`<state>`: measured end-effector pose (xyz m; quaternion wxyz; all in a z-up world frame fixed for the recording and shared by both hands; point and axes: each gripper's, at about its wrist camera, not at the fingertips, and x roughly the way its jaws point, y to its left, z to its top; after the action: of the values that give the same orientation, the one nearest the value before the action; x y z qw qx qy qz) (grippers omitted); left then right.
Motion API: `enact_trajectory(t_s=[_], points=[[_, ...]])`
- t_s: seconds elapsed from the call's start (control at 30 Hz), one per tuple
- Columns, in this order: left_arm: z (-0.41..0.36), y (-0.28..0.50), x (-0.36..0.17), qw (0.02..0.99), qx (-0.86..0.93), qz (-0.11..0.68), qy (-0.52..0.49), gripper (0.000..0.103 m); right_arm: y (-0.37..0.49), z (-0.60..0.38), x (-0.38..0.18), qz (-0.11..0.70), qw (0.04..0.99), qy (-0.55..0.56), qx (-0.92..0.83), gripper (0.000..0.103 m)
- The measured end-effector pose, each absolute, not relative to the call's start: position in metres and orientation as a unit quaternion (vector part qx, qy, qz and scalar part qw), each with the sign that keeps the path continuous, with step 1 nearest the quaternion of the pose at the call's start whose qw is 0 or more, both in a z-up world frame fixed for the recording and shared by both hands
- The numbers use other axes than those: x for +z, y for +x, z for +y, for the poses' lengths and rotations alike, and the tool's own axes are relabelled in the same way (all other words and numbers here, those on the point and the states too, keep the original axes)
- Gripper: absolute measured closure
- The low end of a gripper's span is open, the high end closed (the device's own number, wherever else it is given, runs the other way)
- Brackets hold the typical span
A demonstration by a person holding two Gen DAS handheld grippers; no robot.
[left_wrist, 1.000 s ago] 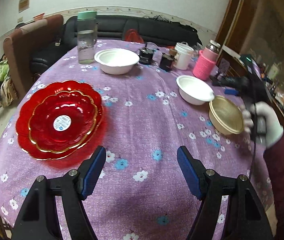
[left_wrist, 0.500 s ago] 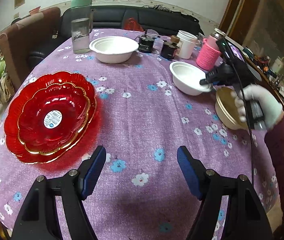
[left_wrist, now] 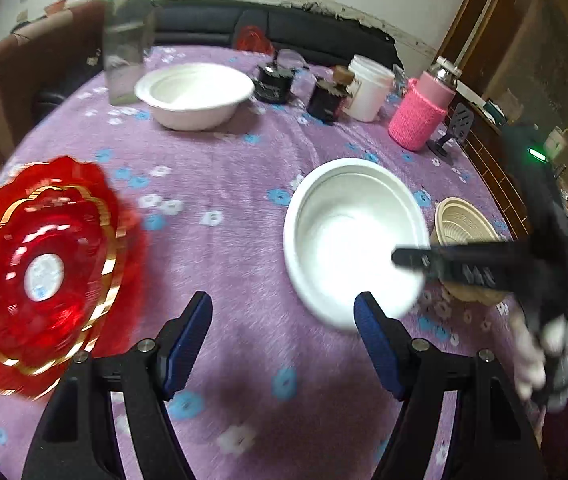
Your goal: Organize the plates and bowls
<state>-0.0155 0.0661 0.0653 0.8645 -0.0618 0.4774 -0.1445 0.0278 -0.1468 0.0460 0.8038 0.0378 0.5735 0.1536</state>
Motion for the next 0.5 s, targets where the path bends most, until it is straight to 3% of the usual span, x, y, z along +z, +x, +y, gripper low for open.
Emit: enact_trajectory(t_s=[0.07,0.17,0.23,0.27,0.3,0.5], points=[[0.06,-0.001,0.057,0.858,-0.143,0.487,-0.072,0.032,0.021,-0.148,0.045,0.573,0.803,0.044,0.159,0.087],[0.049,0.025,0.041,0.846,-0.136,0.509,-0.083,0.043,0.018,-0.153,0.042,0.571,0.803,0.058,0.161,0.087],[0.043,0.036,0.034,0.84,-0.135,0.519,-0.083,0.06,0.019,-0.157,0.039,0.57,0.802,0.075,0.16,0.087],[0.038,0.041,0.03,0.835,-0.136,0.528,-0.08,0.081,0.018,-0.159,0.04,0.568,0.803,0.08,0.16,0.087],[0.035,0.044,0.025,0.827,-0.139,0.539,-0.081,0.09,0.018,-0.16,0.039,0.566,0.804,0.089,0.16,0.087],[0.036,0.03,0.046,0.842,-0.134,0.517,-0.079,0.093,0.014,-0.162,0.048,0.54,0.819,0.11,0.158,0.088]])
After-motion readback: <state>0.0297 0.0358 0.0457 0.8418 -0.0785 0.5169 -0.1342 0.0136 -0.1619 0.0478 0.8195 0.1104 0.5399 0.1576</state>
